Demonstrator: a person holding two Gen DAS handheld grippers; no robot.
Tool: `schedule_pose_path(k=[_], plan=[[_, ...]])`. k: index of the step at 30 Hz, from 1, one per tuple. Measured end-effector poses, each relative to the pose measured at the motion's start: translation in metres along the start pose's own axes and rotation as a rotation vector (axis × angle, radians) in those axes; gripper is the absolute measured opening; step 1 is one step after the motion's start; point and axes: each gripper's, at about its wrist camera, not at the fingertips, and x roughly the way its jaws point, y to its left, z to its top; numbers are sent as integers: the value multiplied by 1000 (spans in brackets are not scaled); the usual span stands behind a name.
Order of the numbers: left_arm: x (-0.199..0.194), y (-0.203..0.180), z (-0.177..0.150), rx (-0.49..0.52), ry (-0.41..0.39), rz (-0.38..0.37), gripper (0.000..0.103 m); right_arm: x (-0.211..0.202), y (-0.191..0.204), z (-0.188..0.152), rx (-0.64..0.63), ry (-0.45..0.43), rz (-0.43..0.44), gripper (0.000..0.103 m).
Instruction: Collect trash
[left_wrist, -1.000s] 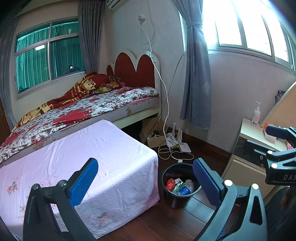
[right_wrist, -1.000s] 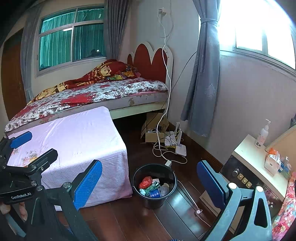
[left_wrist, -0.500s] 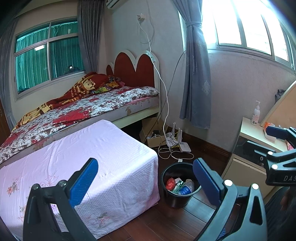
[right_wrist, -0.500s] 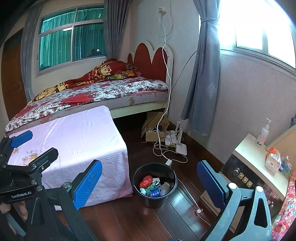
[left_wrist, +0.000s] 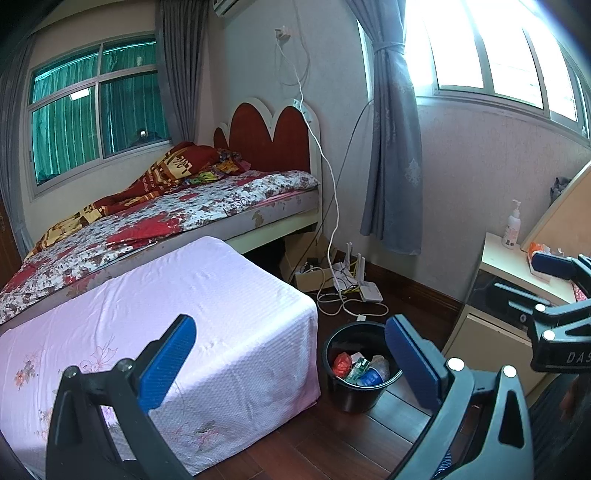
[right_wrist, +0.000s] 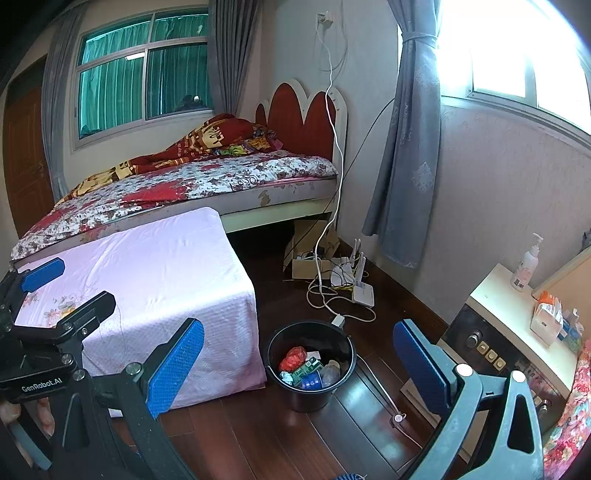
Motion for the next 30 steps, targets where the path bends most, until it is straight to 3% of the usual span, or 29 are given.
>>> schedule_pose_path(k=[22,30], plan=[[-2,1,-3,7,-7,-11,102,1,0,-1,0,6,-3,103],[-1,-4,-5,74,-17,-42,102,0,0,-2,0,10,-5,103]])
